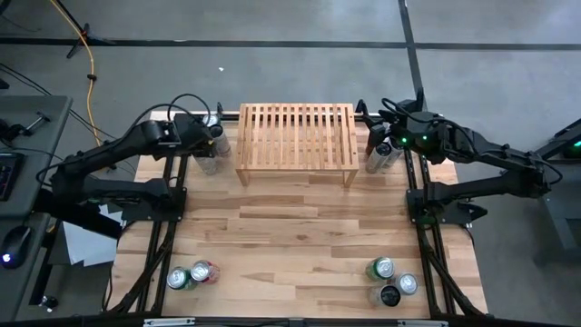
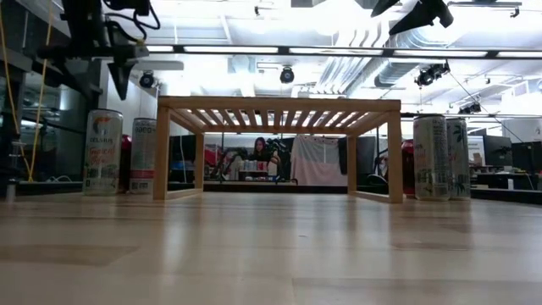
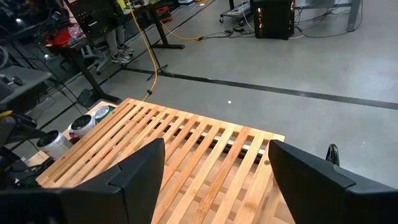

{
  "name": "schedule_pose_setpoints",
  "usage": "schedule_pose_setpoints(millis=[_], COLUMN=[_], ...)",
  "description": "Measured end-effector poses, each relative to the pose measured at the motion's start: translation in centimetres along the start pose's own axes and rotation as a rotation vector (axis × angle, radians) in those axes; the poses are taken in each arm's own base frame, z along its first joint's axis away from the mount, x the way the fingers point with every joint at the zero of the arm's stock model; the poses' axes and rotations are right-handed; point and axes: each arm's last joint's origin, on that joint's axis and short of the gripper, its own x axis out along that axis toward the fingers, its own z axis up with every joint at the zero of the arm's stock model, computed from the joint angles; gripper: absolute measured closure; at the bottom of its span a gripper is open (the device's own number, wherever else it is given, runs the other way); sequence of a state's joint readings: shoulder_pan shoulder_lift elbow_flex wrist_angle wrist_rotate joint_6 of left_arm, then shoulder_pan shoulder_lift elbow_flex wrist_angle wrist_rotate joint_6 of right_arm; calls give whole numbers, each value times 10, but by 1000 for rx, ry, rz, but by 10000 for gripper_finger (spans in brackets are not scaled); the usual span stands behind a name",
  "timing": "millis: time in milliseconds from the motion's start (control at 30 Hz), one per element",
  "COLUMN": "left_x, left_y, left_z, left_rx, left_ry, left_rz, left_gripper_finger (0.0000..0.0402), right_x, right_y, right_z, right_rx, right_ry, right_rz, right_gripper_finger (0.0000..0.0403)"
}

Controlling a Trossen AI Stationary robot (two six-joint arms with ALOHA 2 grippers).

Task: Place canned beverage on shelf
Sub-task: Put the left white yellow soda can on the shelf

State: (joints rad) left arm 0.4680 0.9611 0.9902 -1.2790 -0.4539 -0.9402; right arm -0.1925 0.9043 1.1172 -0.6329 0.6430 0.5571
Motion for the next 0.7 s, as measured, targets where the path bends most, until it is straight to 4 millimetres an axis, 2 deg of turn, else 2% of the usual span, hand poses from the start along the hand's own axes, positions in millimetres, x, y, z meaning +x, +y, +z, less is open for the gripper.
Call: schedule_pose_setpoints(millis=[333, 700], left_x=[11, 19], left_y=[1, 0], left_z=[8, 17], left_rx=[4, -4], left_ry=[28, 68], left_rz=[56, 23], left_gripper_finger=[76, 76], right_x=[0, 0], right_y=[0, 0], right_z=[0, 0], right_rx=[0, -8], right_ry=[-5, -6], right_rz=[-9, -9], right_gripper_finger=[130, 130])
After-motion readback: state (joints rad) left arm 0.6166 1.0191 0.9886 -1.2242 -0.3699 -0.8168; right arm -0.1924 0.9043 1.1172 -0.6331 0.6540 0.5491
